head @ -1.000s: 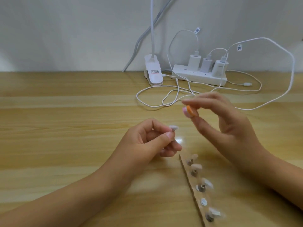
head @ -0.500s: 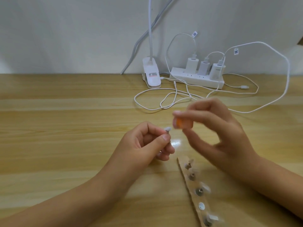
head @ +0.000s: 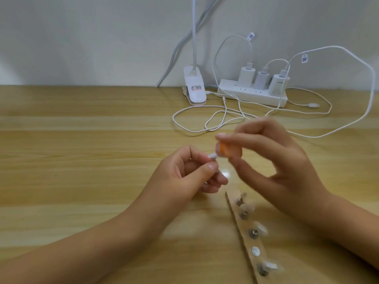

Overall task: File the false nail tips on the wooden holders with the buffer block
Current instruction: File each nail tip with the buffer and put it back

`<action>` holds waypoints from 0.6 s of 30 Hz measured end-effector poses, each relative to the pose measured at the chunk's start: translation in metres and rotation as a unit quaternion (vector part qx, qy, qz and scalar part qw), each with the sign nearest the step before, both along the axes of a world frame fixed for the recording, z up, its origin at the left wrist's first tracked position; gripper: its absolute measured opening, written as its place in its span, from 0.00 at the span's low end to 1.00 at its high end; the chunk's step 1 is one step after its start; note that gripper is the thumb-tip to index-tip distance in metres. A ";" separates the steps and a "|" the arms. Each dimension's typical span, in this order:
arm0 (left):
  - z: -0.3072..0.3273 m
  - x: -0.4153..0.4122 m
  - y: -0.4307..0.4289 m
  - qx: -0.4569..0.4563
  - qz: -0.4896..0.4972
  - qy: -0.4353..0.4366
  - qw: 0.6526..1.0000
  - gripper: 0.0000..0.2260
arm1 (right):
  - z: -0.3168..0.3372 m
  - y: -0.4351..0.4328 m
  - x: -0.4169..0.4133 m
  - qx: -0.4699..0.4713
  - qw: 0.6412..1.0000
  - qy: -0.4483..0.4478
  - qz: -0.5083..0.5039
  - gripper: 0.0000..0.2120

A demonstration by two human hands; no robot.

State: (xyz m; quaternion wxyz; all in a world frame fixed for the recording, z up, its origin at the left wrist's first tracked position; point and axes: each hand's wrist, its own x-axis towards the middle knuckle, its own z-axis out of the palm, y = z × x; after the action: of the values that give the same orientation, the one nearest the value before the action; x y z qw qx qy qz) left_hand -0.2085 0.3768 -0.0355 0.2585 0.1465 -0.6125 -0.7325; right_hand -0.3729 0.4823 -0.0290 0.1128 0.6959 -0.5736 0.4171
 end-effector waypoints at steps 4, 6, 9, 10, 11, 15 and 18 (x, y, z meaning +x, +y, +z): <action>-0.002 0.001 0.000 -0.009 -0.005 -0.004 1.000 0.04 | -0.001 0.000 -0.005 0.030 0.999 -0.026 -0.018 0.16; -0.002 0.000 -0.001 -0.025 0.001 -0.001 1.000 0.04 | 0.000 0.002 -0.002 0.008 1.000 -0.020 0.013 0.16; -0.004 0.001 -0.002 -0.045 0.000 -0.003 0.999 0.03 | -0.002 0.000 -0.003 0.011 0.999 0.022 0.023 0.16; -0.005 0.001 -0.003 -0.051 -0.001 -0.007 0.999 0.02 | -0.002 0.000 -0.005 0.019 1.000 0.004 0.010 0.17; -0.005 0.001 -0.003 -0.062 0.001 -0.010 0.998 0.03 | -0.001 0.001 -0.006 0.019 1.000 -0.012 0.002 0.17; -0.005 0.001 -0.004 -0.085 0.004 -0.018 0.996 0.02 | -0.003 0.006 0.000 0.010 0.997 0.069 0.015 0.16; -0.006 0.003 -0.005 -0.082 0.000 -0.025 0.996 0.03 | -0.002 0.004 -0.007 0.031 0.999 -0.001 -0.020 0.16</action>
State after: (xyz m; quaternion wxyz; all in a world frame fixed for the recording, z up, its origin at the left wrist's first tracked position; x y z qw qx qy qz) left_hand -0.2060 0.3717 -0.0410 0.2538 0.1429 -0.6771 -0.6759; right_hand -0.3804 0.4858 -0.0312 0.0987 0.6866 -0.6006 0.3977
